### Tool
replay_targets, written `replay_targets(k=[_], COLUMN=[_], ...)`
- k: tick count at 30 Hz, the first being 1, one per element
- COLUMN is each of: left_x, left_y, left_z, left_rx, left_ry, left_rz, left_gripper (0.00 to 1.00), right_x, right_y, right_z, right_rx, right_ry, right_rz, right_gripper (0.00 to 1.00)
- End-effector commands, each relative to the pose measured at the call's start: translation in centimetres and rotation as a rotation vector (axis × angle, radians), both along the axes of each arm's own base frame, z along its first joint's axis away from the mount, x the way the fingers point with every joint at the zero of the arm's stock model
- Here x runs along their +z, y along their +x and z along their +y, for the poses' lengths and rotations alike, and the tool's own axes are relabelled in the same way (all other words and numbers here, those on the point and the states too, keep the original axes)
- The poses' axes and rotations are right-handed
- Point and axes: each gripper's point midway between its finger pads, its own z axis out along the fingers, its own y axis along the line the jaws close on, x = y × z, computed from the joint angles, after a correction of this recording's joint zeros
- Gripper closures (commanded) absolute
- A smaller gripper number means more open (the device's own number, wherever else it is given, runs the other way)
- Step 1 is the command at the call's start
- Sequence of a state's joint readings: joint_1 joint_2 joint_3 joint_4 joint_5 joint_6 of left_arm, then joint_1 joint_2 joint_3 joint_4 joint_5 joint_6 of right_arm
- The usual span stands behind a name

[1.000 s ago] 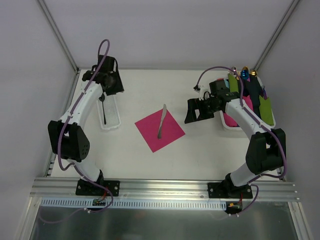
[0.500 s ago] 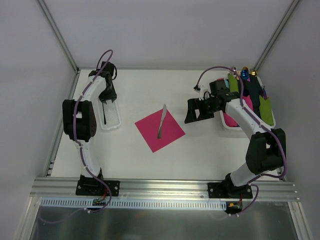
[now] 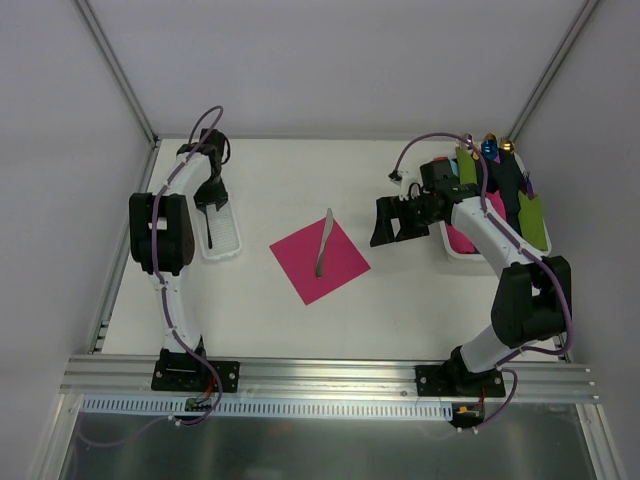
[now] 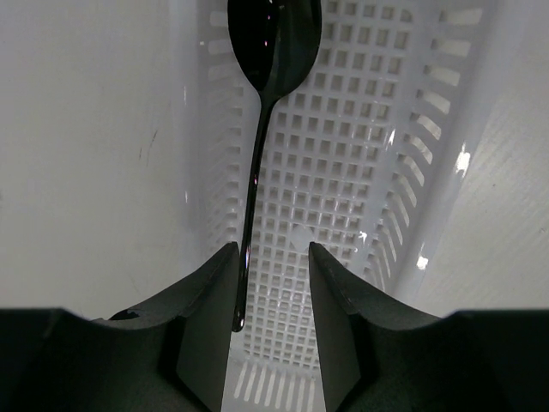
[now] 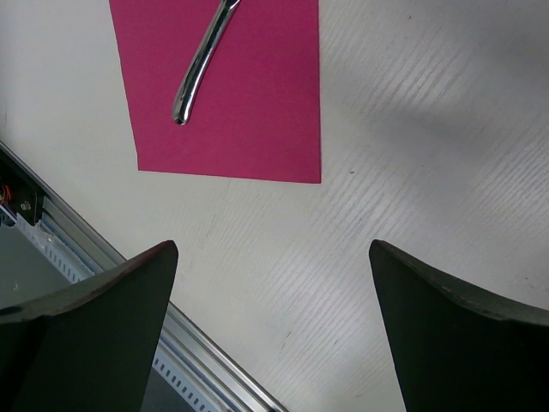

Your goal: Place the utensils on the paper napkin and roll it up

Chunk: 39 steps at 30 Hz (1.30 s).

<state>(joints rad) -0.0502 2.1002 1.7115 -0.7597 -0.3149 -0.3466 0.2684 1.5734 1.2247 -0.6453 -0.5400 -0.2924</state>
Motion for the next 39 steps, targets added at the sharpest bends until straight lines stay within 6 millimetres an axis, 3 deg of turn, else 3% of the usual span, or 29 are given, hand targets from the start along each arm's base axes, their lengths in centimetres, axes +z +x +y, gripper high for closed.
replay_targets(k=[1, 15, 26, 39], left_x=[-0.1, -3.0, -5.5, -5.1], left_y=[0.4, 0.6, 0.7, 0.7], left_z=[1.0, 1.0, 0.5, -0.2], left_rx=[-0.005, 0.008, -0.004, -0.036], left_ry=[0.004, -0.048, -0.15, -0.2], left_rz=[0.017, 0.055, 0.053, 0.028], left_gripper=[0.61, 0.61, 0.66, 0.9], right_x=[1.1, 0.8, 0.9, 1.0], right_y=[0.4, 0.6, 0.6, 0.6], right_z=[0.0, -0.2, -0.5, -0.5], right_rx=[0.002, -0.004, -0.01, -0.013], right_ry=[0.02, 0.023, 0.027, 0.031], right_rz=[-0.013, -0.005, -0.002, -0.004], right_gripper=[0.01, 0.01, 0.01, 0.01])
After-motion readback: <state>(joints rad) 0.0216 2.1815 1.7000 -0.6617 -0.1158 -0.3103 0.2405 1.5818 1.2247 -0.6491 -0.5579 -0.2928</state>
